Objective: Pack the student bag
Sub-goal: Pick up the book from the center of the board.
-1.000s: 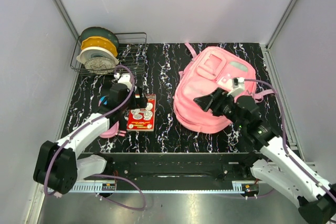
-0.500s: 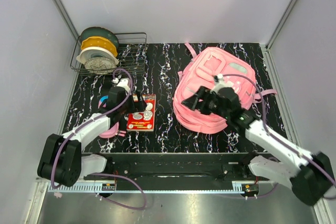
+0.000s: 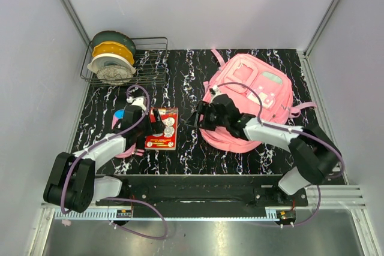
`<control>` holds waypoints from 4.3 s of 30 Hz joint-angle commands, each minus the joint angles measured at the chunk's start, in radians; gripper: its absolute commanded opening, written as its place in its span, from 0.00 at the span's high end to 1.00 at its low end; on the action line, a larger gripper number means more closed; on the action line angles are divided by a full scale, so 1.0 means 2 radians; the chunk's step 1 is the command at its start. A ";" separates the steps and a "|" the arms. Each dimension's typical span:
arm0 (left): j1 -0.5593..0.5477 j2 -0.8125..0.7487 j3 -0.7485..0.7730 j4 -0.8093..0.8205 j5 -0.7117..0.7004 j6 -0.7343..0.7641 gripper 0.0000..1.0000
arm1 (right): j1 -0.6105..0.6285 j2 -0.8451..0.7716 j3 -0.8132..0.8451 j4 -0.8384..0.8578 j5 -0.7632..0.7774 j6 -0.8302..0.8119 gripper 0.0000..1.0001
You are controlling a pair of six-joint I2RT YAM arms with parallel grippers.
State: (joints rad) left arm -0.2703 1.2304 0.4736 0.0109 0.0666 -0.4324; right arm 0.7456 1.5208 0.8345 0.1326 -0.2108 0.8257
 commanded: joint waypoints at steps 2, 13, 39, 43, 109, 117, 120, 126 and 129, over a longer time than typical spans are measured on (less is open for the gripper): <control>0.009 0.004 -0.014 0.044 0.007 -0.012 0.01 | 0.015 0.064 0.048 0.063 -0.013 0.019 0.32; 0.008 0.020 -0.011 0.071 0.059 -0.034 0.01 | 0.021 0.169 0.111 0.046 0.010 0.039 0.30; 0.008 0.087 0.001 0.081 0.009 -0.042 0.01 | 0.032 0.267 0.154 -0.026 0.069 0.046 0.31; 0.009 0.088 0.012 0.075 -0.002 -0.039 0.01 | 0.033 0.258 0.157 -0.050 0.100 0.040 0.25; 0.012 -0.260 -0.160 0.254 0.178 -0.206 0.01 | 0.022 -0.003 -0.012 0.240 0.121 0.087 1.00; 0.012 -0.253 -0.177 0.294 0.173 -0.213 0.01 | 0.022 -0.004 -0.024 0.277 0.112 0.106 1.00; 0.010 -0.238 -0.180 0.339 0.184 -0.228 0.01 | 0.021 -0.003 -0.028 0.283 0.106 0.114 1.00; 0.006 -0.192 -0.189 0.418 0.201 -0.268 0.11 | 0.021 0.001 -0.036 0.299 0.107 0.122 1.00; -0.003 -0.177 -0.204 0.457 0.198 -0.291 0.12 | 0.021 0.004 -0.042 0.313 0.115 0.131 1.00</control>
State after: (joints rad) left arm -0.2573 0.8497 0.1032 0.7174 0.4358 -0.9367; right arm 0.7956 1.5478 0.7471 0.6098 0.0071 1.0458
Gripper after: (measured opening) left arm 0.885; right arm 0.106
